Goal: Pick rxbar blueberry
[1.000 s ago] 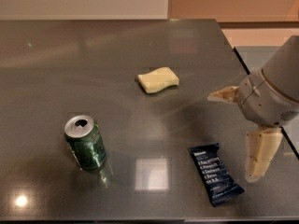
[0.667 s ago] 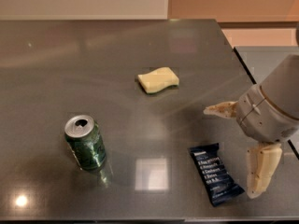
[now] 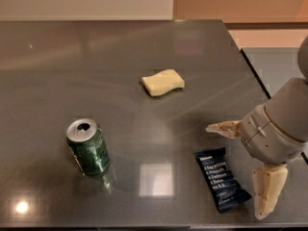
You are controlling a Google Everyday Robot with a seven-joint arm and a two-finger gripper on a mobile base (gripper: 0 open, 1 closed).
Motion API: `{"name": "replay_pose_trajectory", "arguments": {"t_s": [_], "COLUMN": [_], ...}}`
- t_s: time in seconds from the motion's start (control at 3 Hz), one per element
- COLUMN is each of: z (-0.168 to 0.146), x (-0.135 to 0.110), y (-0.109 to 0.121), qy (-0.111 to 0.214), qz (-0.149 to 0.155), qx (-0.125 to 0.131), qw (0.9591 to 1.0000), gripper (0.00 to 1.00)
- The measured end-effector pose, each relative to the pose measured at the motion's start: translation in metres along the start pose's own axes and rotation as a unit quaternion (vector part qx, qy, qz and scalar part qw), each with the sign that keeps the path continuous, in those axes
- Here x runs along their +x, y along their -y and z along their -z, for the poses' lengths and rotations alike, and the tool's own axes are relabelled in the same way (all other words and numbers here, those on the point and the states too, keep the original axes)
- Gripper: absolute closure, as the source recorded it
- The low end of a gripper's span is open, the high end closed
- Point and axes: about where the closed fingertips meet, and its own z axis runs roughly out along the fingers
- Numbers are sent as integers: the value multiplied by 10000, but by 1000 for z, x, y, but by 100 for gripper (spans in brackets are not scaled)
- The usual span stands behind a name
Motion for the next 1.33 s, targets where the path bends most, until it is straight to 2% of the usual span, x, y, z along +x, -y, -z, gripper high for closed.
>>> {"name": "replay_pose_trajectory", "arguments": {"t_s": [0.67, 1.0, 1.33], "z": [-14, -19, -23], "x": [-2, -2, -2], "y": [-3, -5, -5], "qy": [-9, -53, -97], "qz": [52, 42, 8], "qx": [-119, -224, -302], "qw": [9999, 9997, 9995], "gripper": [0, 18, 41]}}
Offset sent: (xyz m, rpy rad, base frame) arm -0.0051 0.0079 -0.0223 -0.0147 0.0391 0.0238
